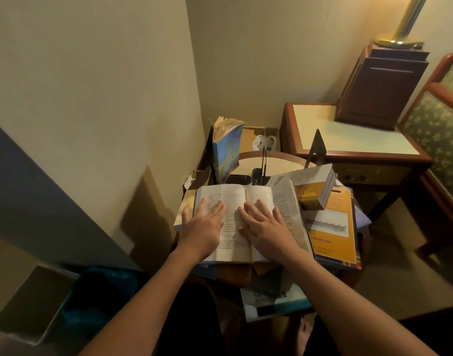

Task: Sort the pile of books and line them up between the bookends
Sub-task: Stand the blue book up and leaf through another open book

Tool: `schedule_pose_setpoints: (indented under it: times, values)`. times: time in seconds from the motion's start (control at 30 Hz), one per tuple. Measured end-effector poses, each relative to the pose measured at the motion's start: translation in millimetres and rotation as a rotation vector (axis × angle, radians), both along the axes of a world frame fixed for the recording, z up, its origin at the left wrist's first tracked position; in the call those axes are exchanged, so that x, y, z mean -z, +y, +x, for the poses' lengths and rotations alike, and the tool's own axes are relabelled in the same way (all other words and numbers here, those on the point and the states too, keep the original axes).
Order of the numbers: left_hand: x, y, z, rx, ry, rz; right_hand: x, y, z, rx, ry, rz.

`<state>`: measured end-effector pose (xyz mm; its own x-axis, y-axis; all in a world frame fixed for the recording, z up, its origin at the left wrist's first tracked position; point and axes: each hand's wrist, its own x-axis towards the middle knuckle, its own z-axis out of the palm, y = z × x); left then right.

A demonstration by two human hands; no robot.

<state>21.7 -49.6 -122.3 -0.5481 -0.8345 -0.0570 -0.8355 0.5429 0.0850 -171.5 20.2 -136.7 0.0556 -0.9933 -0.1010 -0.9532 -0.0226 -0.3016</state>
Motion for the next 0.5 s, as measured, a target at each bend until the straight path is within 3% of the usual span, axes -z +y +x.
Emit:
schedule_pose_setpoints:
  times: [0.23, 0.5]
  values:
    - [-1.9, -27.1, -11.6, -0.035, 0.026, 0.076, 2.1, -1.7, 0.3, -0.001, -0.025, 0.012]
    - [22.9, 49.1, 24.2, -0.033, 0.146, 0.031, 5.1, 0.5, 2.0, 0.018, -0.048, 0.008]
